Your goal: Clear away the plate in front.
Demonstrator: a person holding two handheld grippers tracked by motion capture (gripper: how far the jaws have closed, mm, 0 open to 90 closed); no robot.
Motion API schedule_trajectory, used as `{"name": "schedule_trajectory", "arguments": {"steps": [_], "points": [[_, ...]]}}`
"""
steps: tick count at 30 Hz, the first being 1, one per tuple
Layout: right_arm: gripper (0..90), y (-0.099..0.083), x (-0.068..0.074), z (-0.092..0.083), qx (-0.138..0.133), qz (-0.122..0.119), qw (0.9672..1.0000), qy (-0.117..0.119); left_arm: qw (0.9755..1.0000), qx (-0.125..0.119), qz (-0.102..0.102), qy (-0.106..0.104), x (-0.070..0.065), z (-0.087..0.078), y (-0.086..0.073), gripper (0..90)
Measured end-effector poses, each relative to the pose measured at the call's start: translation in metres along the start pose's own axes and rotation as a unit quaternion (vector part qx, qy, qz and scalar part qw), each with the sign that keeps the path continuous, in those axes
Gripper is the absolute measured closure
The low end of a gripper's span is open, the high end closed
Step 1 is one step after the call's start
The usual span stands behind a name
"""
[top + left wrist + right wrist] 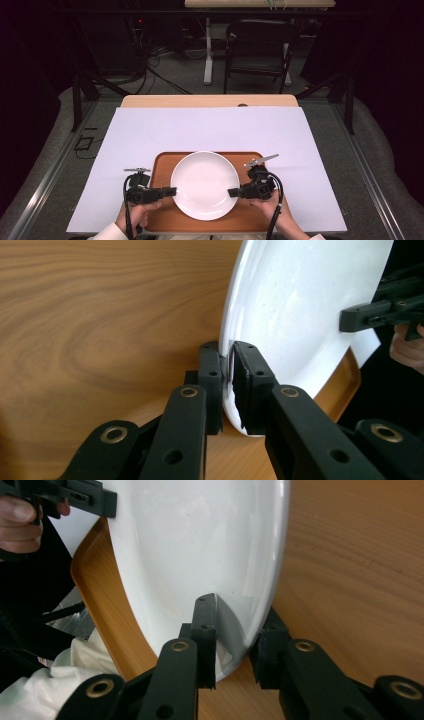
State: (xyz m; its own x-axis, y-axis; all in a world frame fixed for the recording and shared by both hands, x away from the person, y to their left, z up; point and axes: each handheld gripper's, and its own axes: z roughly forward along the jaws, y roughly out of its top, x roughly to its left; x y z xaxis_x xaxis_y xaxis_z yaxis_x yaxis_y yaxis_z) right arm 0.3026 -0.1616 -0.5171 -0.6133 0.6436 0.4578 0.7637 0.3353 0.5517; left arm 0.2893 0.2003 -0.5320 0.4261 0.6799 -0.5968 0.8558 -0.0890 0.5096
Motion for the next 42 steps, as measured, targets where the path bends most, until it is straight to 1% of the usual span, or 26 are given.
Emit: {"name": "schedule_trajectory", "arguments": {"steps": [1,3,7,8,13,15,16,19,22,27,31,35,38,39,40,42], "points": [[74.3,0.000,0.000,0.002,0.002,-0.002,1.0000,-0.001,1.0000,0.000,-0.004,0.000,0.000,0.000,0.000,82.2],[73.2,0.000,0.000,0.004,0.007,-0.003,1.0000,-0.003,1.0000,0.001,-0.002,0.003,0.001,0.001,0.000,81.9],[69.5,-0.002,0.000,0.008,0.020,0.003,0.9997,-0.016,0.9998,0.009,0.013,0.016,-0.002,0.005,0.000,80.1],[68.5,-0.003,0.001,0.008,0.024,0.001,0.9995,-0.019,0.9995,0.014,0.019,0.020,-0.002,0.005,0.000,79.5],[65.7,-0.003,0.001,0.010,0.031,-0.003,0.9990,-0.031,0.9987,0.021,0.032,0.032,-0.006,0.008,0.000,77.8],[64.6,-0.003,0.002,0.010,0.033,-0.007,0.9987,-0.037,0.9980,0.025,0.043,0.040,-0.007,0.010,0.000,76.8],[63.8,-0.003,0.002,0.011,0.035,-0.007,0.9986,-0.040,0.9979,0.027,0.043,0.040,-0.008,0.011,-0.001,76.2],[60.3,-0.003,0.003,0.013,0.044,-0.013,0.9978,-0.048,0.9967,0.040,0.051,0.048,-0.009,0.013,-0.001,74.2],[56.3,-0.002,0.004,0.016,0.056,-0.022,0.9963,-0.062,0.9962,0.045,0.053,0.053,-0.009,0.015,-0.001,73.0],[52.5,-0.002,0.008,0.018,0.062,-0.040,0.9937,-0.084,0.9949,0.046,0.063,0.063,-0.011,0.016,-0.001,71.4],[50.6,-0.002,0.009,0.019,0.069,-0.045,0.9927,-0.088,0.9942,0.049,0.069,0.066,-0.012,0.017,-0.002,70.2],[48.3,-0.002,0.011,0.020,0.079,-0.046,0.9913,-0.095,0.9931,0.058,0.073,0.072,-0.012,0.017,-0.002,68.7],[47.9,-0.002,0.009,0.020,0.086,-0.054,0.9895,-0.102,0.9926,0.063,0.072,0.074,-0.011,0.018,-0.002,67.3],[47.5,-0.002,0.008,0.021,0.090,-0.052,0.9894,-0.101,0.9922,0.067,0.074,0.075,-0.011,0.018,-0.002,66.9],[47.0,-0.002,0.009,0.021,0.093,-0.046,0.9896,-0.100,0.9919,0.069,0.075,0.076,-0.011,0.019,-0.002,66.4],[46.8,-0.002,0.009,0.022,0.097,-0.047,0.9889,-0.103,0.9912,0.074,0.077,0.077,-0.011,0.020,-0.002,65.5]]}}
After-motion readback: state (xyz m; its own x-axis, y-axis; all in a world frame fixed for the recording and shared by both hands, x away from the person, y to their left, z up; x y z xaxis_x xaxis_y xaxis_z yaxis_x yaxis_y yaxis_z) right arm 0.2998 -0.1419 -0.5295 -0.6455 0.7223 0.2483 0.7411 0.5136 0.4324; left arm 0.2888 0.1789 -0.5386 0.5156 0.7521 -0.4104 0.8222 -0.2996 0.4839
